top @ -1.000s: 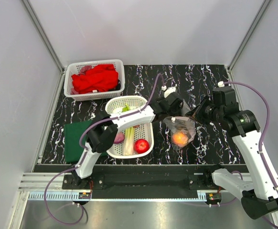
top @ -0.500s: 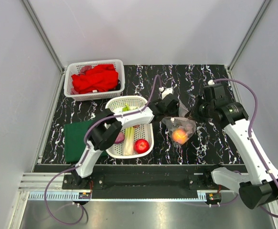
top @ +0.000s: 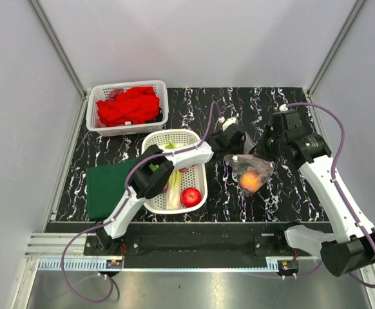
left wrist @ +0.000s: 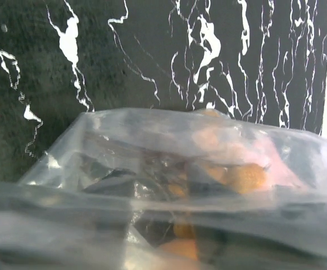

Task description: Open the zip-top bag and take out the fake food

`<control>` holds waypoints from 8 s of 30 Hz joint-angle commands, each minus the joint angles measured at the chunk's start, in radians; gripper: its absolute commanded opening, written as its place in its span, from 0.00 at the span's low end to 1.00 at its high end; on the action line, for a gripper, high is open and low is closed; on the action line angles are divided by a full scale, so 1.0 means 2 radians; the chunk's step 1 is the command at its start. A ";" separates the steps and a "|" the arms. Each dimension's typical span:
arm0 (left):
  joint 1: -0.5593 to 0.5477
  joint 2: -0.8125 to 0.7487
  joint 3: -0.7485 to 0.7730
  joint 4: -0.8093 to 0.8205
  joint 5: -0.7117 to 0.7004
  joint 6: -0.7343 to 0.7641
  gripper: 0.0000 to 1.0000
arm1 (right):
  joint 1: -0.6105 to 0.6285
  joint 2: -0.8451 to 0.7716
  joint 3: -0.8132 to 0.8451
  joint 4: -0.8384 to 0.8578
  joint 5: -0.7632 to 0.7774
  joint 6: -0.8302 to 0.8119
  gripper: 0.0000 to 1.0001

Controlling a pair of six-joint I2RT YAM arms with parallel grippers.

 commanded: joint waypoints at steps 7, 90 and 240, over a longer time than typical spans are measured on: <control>0.066 0.021 -0.023 -0.012 -0.044 0.013 0.00 | 0.001 -0.020 0.055 -0.071 0.000 -0.006 0.00; -0.009 -0.486 0.045 -0.172 -0.092 0.288 0.00 | -0.003 -0.055 0.124 -0.191 0.100 -0.115 0.00; -0.066 -0.137 -0.053 -0.196 0.006 0.118 0.65 | -0.003 -0.100 -0.004 0.026 -0.157 0.050 0.00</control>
